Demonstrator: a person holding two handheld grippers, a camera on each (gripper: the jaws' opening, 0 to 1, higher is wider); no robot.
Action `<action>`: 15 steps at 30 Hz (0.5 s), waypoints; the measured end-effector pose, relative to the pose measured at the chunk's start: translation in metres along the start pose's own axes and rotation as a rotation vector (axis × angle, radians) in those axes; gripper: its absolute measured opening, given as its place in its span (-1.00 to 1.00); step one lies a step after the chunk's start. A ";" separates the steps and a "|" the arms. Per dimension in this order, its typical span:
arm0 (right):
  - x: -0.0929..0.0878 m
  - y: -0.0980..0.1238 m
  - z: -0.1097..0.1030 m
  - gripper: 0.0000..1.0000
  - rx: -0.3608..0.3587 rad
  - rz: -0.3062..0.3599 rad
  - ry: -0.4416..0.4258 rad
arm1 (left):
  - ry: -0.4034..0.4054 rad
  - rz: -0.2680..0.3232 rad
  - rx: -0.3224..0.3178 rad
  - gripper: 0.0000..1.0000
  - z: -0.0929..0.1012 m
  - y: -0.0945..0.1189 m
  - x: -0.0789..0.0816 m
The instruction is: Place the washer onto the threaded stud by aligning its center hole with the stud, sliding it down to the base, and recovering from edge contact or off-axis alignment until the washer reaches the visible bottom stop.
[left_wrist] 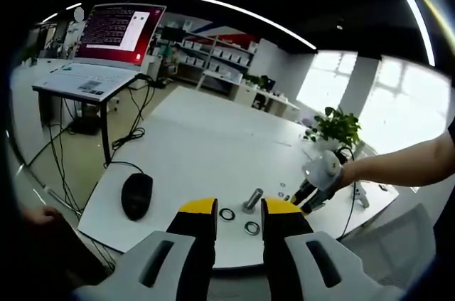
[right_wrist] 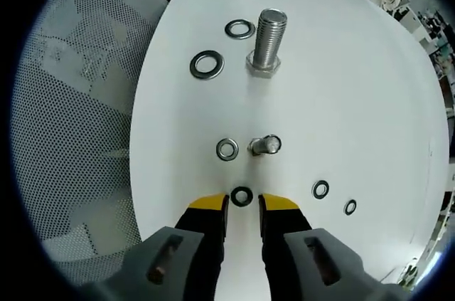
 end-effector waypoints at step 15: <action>0.000 0.000 0.001 -0.64 -0.002 0.003 -0.062 | -0.007 -0.011 0.000 -0.53 0.000 0.000 -0.001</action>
Point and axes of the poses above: the point that each gripper's makers call its tool centre point, and the gripper's own axes: y roughly backward along the fingers, z roughly to its right, x roughly out of its top, the point moved 5 cm from there along y, roughly backward along the fingers, and after that the axes turned 15 degrees about y, right-handed, at the moved point
